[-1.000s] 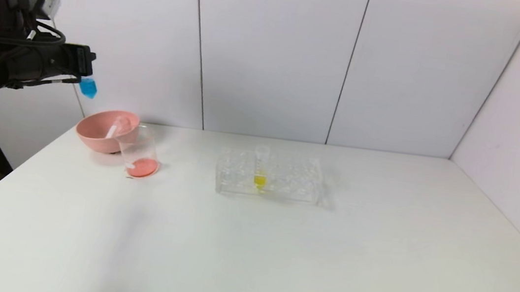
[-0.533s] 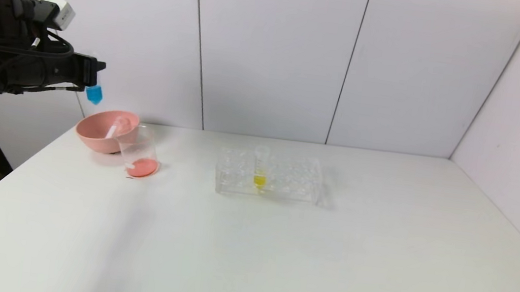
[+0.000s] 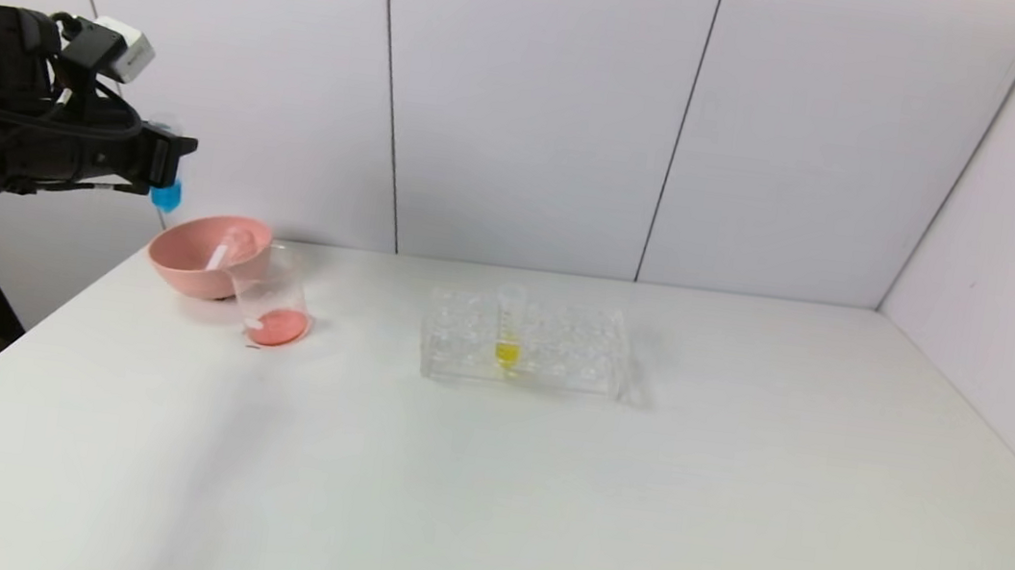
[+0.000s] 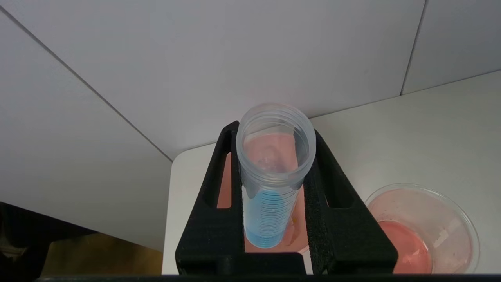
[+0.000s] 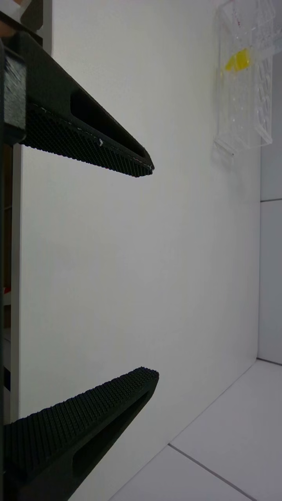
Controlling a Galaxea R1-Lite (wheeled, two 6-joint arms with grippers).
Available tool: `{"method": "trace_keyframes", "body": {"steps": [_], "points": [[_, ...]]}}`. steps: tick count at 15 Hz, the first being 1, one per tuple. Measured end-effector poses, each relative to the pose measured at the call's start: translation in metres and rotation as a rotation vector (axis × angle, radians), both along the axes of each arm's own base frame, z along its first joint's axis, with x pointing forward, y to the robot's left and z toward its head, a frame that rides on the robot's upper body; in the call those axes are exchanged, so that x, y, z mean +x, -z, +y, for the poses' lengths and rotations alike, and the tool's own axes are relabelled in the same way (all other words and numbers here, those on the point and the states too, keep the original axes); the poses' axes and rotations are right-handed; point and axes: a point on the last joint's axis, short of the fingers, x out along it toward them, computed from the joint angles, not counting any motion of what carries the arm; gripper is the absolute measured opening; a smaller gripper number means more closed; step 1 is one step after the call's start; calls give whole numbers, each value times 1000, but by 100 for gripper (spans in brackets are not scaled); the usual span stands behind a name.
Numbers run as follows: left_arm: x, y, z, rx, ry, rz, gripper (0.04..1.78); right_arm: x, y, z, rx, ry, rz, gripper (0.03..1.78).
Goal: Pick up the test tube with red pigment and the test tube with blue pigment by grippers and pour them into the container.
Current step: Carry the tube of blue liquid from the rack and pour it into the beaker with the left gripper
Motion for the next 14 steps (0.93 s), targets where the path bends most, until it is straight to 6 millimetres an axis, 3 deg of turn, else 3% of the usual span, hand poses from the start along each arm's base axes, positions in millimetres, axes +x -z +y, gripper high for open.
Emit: {"method": "trace_keyframes", "body": {"steps": [7, 14], "points": [[-1, 6, 2, 131, 36, 23, 45, 0, 0, 0, 0, 0, 0, 177], [1, 7, 3, 142, 40, 22, 45, 0, 0, 0, 0, 0, 0, 177]]}}
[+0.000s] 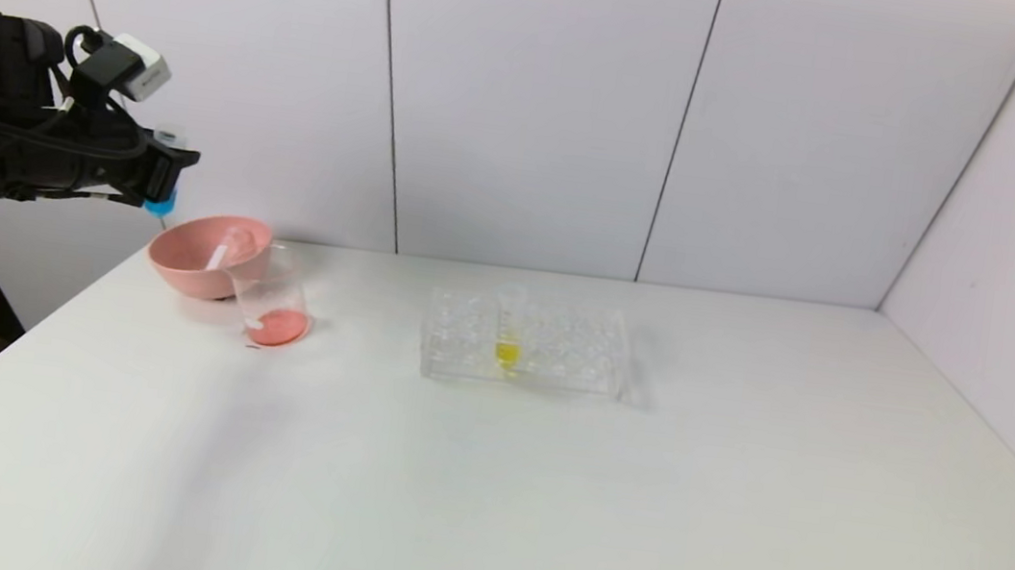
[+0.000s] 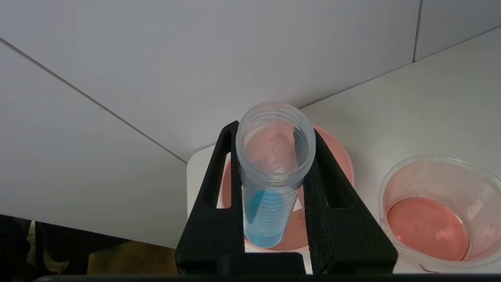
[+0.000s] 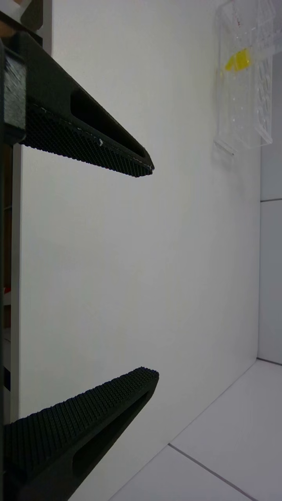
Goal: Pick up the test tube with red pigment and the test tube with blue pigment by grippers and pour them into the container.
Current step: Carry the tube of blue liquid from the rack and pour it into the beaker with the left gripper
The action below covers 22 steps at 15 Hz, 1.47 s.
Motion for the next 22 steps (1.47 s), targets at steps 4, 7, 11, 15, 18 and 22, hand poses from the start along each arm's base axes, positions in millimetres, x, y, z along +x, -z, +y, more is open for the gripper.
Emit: {"method": "trace_keyframes", "body": {"steps": [4, 7, 11, 15, 18, 22], "points": [[0, -5, 1, 55, 55, 30, 45, 0, 0, 0, 0, 0, 0, 178], [-1, -13, 2, 119, 79, 84, 45, 0, 0, 0, 0, 0, 0, 177], [-4, -18, 3, 157, 97, 155, 45, 0, 0, 0, 0, 0, 0, 177], [-9, -30, 5, 231, 124, 218, 45, 0, 0, 0, 0, 0, 0, 177], [-11, -36, 5, 254, 153, 236, 45, 0, 0, 0, 0, 0, 0, 177], [-13, -42, 7, 307, 208, 275, 45, 0, 0, 0, 0, 0, 0, 177]]}}
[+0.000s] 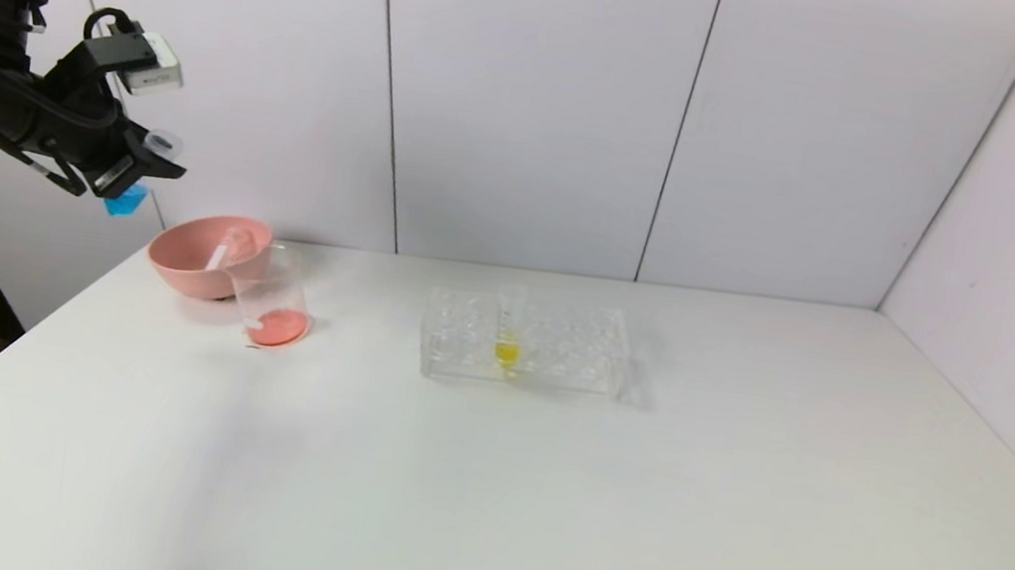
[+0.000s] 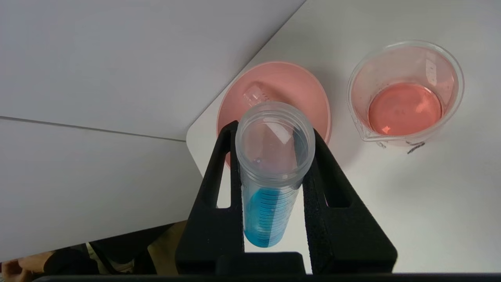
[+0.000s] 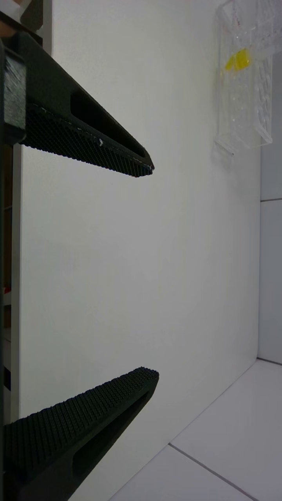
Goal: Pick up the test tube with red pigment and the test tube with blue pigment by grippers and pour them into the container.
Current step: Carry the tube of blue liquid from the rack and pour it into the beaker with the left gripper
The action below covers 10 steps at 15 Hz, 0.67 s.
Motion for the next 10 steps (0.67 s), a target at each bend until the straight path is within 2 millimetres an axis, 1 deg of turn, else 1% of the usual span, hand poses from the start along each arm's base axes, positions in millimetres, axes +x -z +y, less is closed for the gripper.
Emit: {"method": "trace_keyframes", "body": {"steps": [4, 6, 10], "points": [[-2, -7, 9, 53, 91, 68, 45, 0, 0, 0, 0, 0, 0, 177], [1, -3, 12, 61, 120, 109, 45, 0, 0, 0, 0, 0, 0, 177], [8, 1, 14, 63, 123, 111, 45, 0, 0, 0, 0, 0, 0, 177]]}}
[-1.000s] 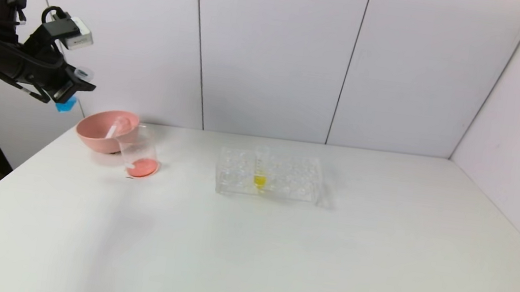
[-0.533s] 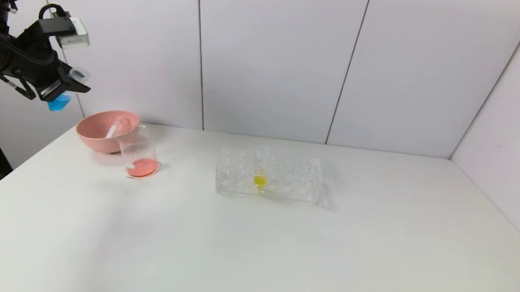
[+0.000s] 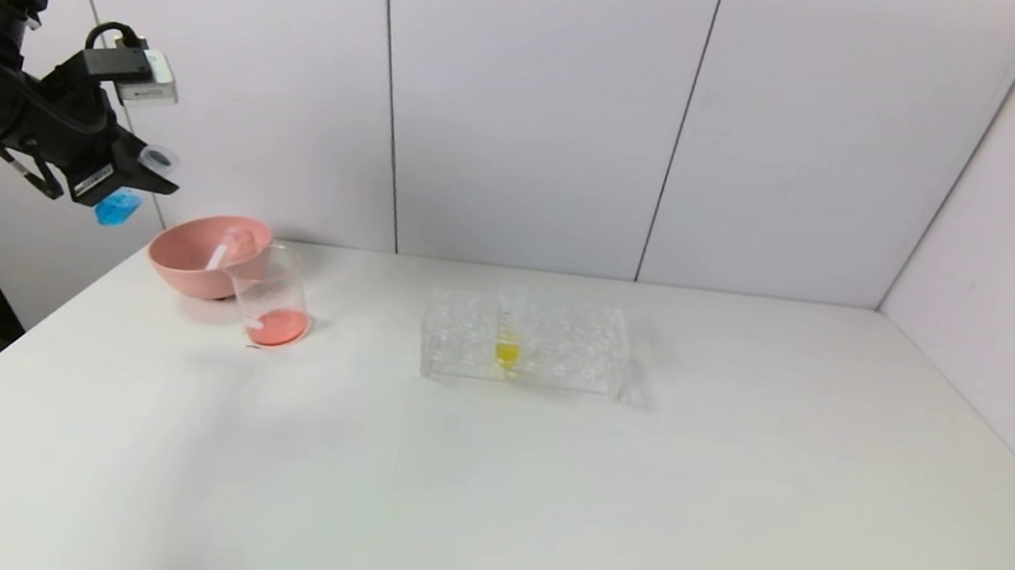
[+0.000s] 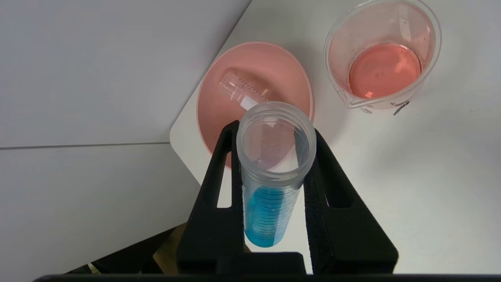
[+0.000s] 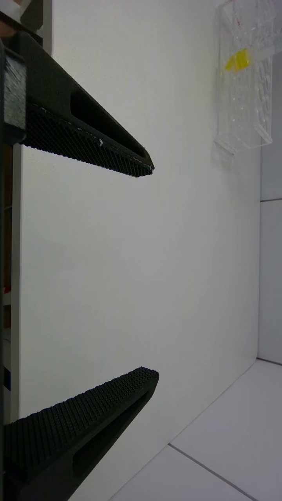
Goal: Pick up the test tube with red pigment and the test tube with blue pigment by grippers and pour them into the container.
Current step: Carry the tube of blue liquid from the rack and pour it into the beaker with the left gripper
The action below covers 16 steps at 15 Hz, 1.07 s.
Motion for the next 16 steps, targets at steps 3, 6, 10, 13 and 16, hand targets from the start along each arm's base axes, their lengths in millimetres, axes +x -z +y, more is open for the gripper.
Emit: {"method": "trace_keyframes", "body": {"steps": [3, 6, 10, 13, 16], "points": [[4, 3, -3, -1, 7, 7, 45, 0, 0, 0, 0, 0, 0, 177], [6, 6, -3, 4, 1, 17, 45, 0, 0, 0, 0, 0, 0, 177], [11, 12, -6, 18, -10, 36, 45, 0, 0, 0, 0, 0, 0, 177], [13, 14, -10, 20, 0, 45, 45, 0, 0, 0, 0, 1, 0, 177], [16, 16, -19, 34, 20, 45, 45, 0, 0, 0, 0, 0, 0, 177]]}}
